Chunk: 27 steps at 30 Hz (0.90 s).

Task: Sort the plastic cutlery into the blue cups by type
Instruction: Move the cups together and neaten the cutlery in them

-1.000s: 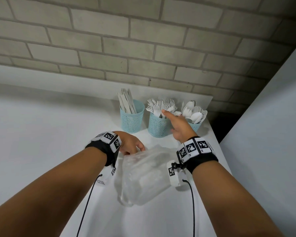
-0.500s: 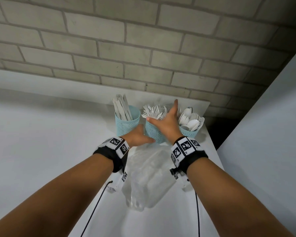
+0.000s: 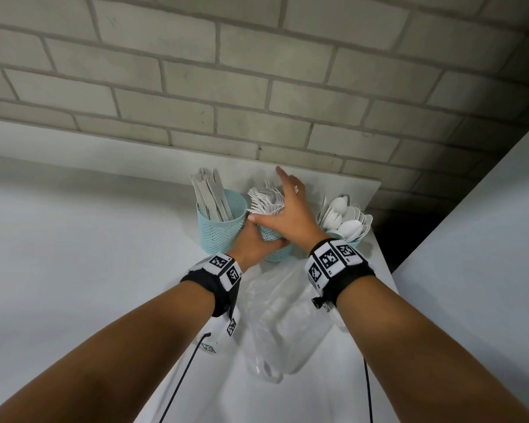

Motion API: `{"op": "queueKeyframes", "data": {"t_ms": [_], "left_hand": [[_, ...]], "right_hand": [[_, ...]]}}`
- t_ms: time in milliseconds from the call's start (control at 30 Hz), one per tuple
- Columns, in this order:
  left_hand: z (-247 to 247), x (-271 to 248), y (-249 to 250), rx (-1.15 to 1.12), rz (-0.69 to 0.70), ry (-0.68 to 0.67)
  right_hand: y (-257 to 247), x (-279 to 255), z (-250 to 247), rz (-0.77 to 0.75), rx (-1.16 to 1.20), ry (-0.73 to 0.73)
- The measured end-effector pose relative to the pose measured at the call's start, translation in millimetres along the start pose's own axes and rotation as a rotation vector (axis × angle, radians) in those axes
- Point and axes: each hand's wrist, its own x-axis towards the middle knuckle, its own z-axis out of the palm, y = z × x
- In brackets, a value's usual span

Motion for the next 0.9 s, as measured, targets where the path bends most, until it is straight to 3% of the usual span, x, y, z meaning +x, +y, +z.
{"op": "queueKeyframes", "data": {"t_ms": [67,267,467,667,800,900], "left_hand": [[2.3,1.5,-1.3,0.011,0.017,0.026],[5.0,4.4,-6.1,0.020,0.029,0.065],[4.8,1.1,1.3,0.063,-0.122,0.006],[-0.7,-30.6,40.8,0.059,-0.268,-0.229],[-5.3,-53.2,44.8,0.497,-0.339,-0.475],[-6.8,-62.8,36.4,0.569,-0.255,-0.583]], "right_hand": [[0.9,2.4,-2.4,0.029,-0.003,-0.024],[3.9,6.2,-0.2,-0.067,-0.055,0.024],[0.5,19.5,-7.7,0.102,0.123,0.181],[-8.0,20.7,-22.5,0.048,0.101,0.174],[-14.5,18.6,-31.6,0.101,0.095,0.071],[-18.7,13.7,-39.1,0.125,0.080,0.014]]}}
